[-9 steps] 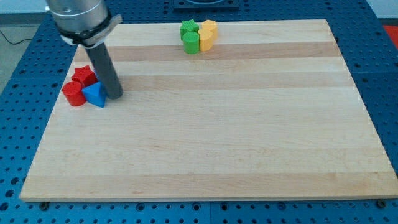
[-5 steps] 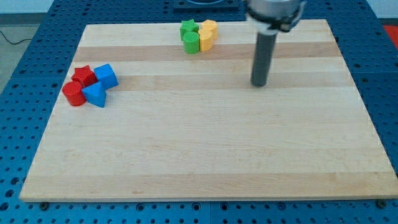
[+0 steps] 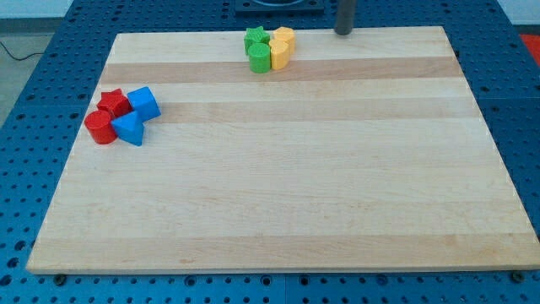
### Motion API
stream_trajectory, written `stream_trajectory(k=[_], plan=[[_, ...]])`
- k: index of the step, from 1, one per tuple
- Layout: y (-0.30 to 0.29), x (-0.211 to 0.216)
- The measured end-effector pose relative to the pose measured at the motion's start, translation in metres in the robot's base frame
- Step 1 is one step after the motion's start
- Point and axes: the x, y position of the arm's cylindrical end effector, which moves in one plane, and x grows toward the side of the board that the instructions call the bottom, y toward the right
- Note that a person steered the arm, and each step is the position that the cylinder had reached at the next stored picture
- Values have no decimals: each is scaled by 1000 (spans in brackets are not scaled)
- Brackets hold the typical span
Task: Push green blocks towards bottom of the board
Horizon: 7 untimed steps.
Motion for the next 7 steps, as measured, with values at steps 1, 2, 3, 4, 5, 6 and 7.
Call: stream_trajectory(k=[1,2,3,4,5,6,7], plan=[[-47,1],[-93,2],[-131,3],[-144,29],[-117,74],[-122,61],[-144,24]])
